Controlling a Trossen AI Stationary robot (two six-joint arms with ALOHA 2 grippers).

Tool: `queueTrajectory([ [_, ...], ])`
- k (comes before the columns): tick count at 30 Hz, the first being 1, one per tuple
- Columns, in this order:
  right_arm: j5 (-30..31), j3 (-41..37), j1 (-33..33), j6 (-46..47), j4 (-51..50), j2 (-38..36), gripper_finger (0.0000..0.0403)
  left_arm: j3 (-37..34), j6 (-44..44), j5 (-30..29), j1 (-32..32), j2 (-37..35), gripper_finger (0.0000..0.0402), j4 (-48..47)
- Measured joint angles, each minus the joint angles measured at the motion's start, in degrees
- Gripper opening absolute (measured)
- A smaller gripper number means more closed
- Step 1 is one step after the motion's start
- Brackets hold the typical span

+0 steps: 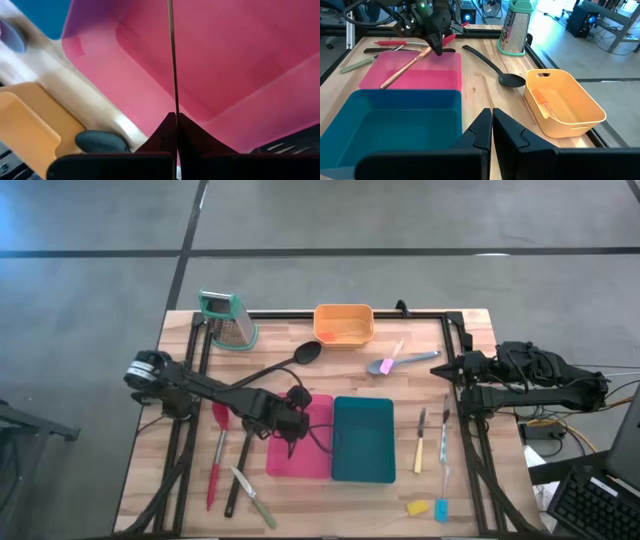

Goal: Pick & Place Kitchen Items
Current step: Put the brown knife into the red bin

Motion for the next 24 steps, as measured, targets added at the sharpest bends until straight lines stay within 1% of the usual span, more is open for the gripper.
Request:
queueTrajectory([
  [7, 0.02, 0.0, 0.01, 0.0, 0.02, 0.0, 0.0008, -0.11, 4.26, 3.57, 0.26, 0.0, 0.0, -0.49],
  [11, 0.02, 0.0, 0.0, 0.0, 0.02, 0.0, 0.0008, -0.22, 5.07, 5.34, 0.54, 0.73, 0.0, 0.52],
  [14, 0.02, 0.0, 0.01, 0.0, 0.02, 0.0, 0.0008, -0.28, 5.05, 5.82, 0.76, 3.12, 0.0, 1.19],
  [21, 0.02, 0.0, 0.01, 0.0, 0.0, 0.0, 0.0008, -0.27, 7.61, 5.42, 1.49, 11.36, 0.0, 1.94],
  [24, 0.01, 0.0, 0.02, 0.0, 0.02, 0.0, 0.0008, 0.06, 8.13, 4.94, 1.76, 12.96, 0.0, 1.4],
])
